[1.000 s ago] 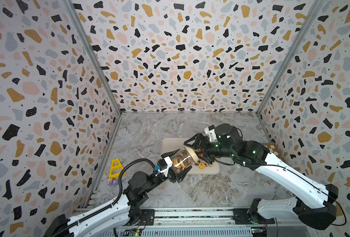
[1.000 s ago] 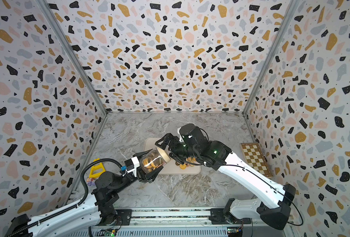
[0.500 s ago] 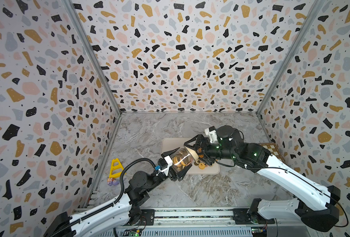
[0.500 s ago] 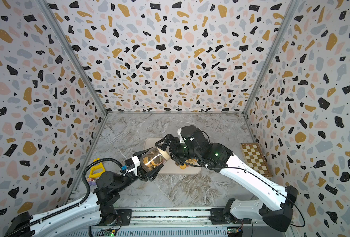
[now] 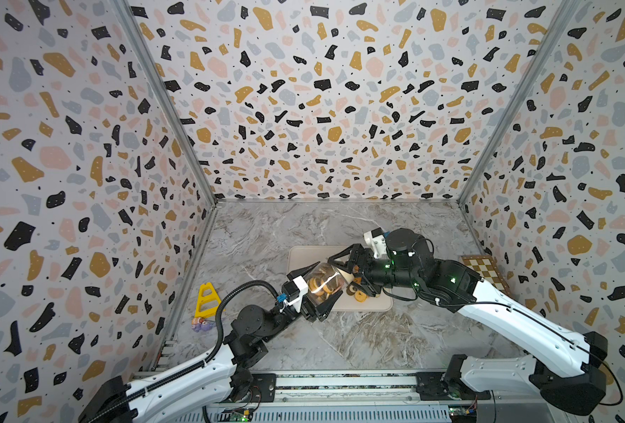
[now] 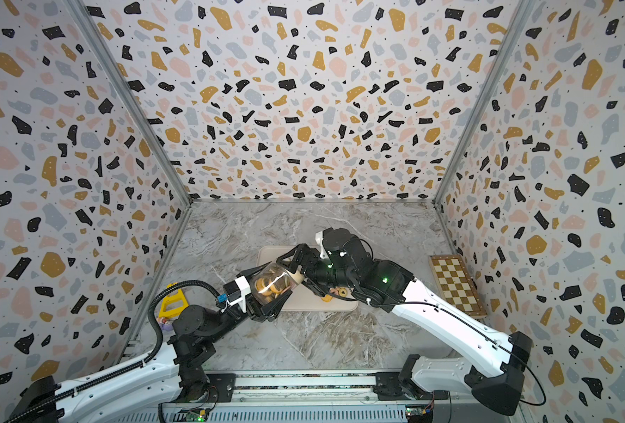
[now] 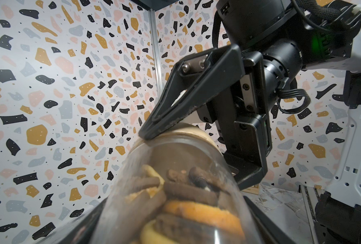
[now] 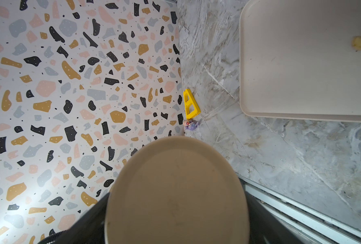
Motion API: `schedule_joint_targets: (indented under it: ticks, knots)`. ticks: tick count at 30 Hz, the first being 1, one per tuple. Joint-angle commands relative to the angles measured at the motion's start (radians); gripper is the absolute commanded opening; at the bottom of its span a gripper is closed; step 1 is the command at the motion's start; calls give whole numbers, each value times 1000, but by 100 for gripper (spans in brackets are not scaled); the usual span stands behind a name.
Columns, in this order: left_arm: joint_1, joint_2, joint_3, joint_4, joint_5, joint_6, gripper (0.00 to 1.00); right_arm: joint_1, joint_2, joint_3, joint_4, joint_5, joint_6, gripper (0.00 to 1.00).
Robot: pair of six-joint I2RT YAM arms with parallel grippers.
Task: Pour the cookies out of the jar
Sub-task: Unscrew the lid from the jar.
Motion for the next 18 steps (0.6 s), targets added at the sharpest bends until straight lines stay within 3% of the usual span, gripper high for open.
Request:
schedule_joint_targets:
  ticks: [1, 6, 18]
  knots:
    - [-1, -23, 59, 208, -12, -14, 0, 17, -28, 34, -1, 63, -48, 88]
    - [-1, -18, 35, 296, -36, -98, 0, 21, -14, 23, 103, 29, -110, 84]
    - [-1, -37, -9, 431, -77, -315, 0, 63, 14, 84, 204, 55, -439, 80]
